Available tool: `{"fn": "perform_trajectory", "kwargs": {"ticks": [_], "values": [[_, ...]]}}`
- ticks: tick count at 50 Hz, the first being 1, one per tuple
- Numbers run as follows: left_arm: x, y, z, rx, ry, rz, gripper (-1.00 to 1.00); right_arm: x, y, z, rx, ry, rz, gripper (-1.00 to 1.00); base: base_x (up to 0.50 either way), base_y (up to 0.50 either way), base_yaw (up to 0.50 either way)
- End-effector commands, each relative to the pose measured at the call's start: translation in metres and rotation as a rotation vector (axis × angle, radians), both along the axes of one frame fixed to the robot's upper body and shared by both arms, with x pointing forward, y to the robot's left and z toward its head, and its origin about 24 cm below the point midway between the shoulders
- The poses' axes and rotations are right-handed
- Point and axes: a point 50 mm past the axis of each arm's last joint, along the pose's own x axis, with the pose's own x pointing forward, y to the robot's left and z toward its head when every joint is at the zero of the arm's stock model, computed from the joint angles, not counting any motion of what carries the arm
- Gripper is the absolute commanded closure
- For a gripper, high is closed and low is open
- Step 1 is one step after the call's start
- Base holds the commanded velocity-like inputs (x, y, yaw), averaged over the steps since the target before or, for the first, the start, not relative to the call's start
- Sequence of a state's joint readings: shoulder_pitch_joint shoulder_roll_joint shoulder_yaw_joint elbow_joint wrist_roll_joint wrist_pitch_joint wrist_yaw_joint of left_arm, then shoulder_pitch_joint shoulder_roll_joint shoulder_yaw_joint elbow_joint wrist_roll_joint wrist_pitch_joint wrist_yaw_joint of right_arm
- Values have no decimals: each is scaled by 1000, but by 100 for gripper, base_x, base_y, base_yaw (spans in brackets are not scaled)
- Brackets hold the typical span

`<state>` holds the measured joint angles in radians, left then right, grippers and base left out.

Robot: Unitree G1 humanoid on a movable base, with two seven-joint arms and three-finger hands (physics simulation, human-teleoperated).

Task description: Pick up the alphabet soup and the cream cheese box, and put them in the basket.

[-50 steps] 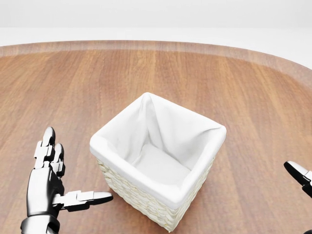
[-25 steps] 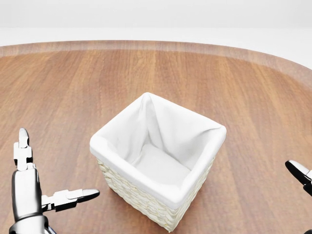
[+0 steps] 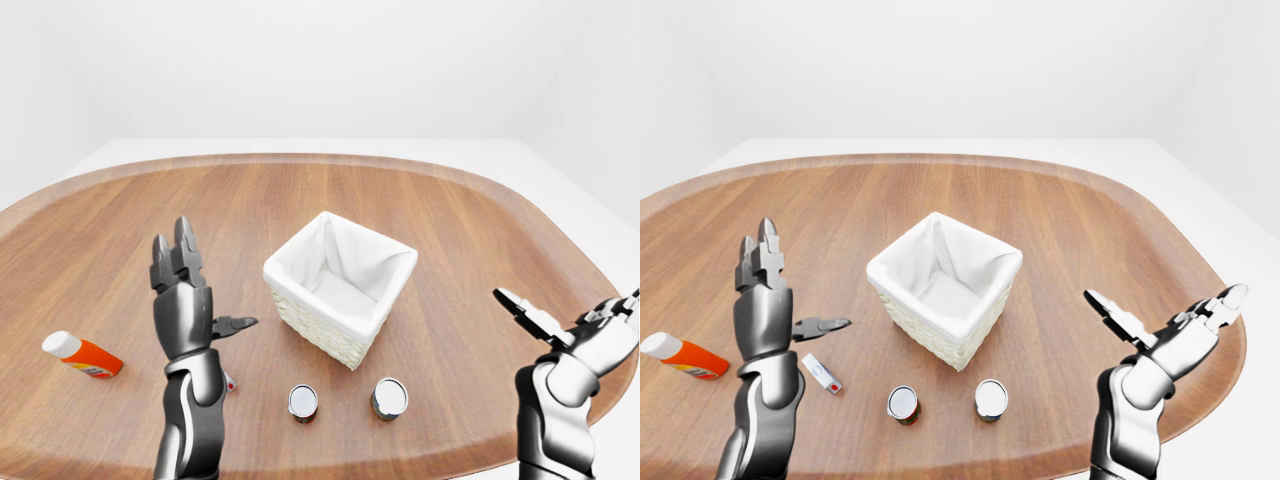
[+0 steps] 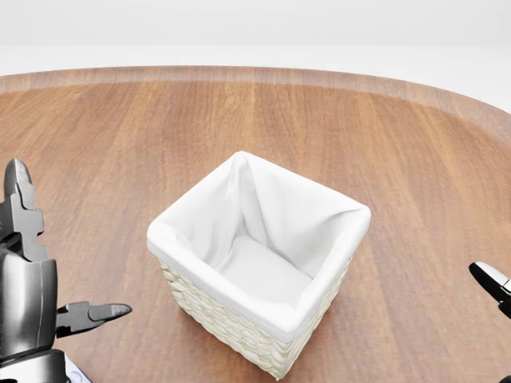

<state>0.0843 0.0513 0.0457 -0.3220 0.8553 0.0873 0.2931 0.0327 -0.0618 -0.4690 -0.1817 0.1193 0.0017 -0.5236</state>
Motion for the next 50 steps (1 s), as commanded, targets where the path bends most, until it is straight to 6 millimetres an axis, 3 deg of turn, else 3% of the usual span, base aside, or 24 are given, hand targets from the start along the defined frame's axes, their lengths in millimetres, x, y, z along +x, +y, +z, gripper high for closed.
{"fn": "perform_trajectory", "kwargs": {"ticks": [1, 8, 11, 25, 50], "values": [[-4, -11, 18, 293, -44, 51, -100, 0, 0, 0, 0, 0, 0, -100, 0, 0, 0], [-2, -14, 25, 385, -32, 53, -100, 0, 0, 1, -2, 5, 0, -100, 0, 0, 0], [-2, -15, 27, 499, -20, 73, -100, 0, 0, -1, -4, 6, 0, -100, 0, 0, 0], [-1, -16, 30, 597, 8, 105, -100, -2, 2, 2, -34, -2, -3, -100, 0, 0, 0], [1, -15, 28, 583, 22, 101, -100, -2, 2, 2, -38, -14, -5, -100, 0, 0, 0]]}}
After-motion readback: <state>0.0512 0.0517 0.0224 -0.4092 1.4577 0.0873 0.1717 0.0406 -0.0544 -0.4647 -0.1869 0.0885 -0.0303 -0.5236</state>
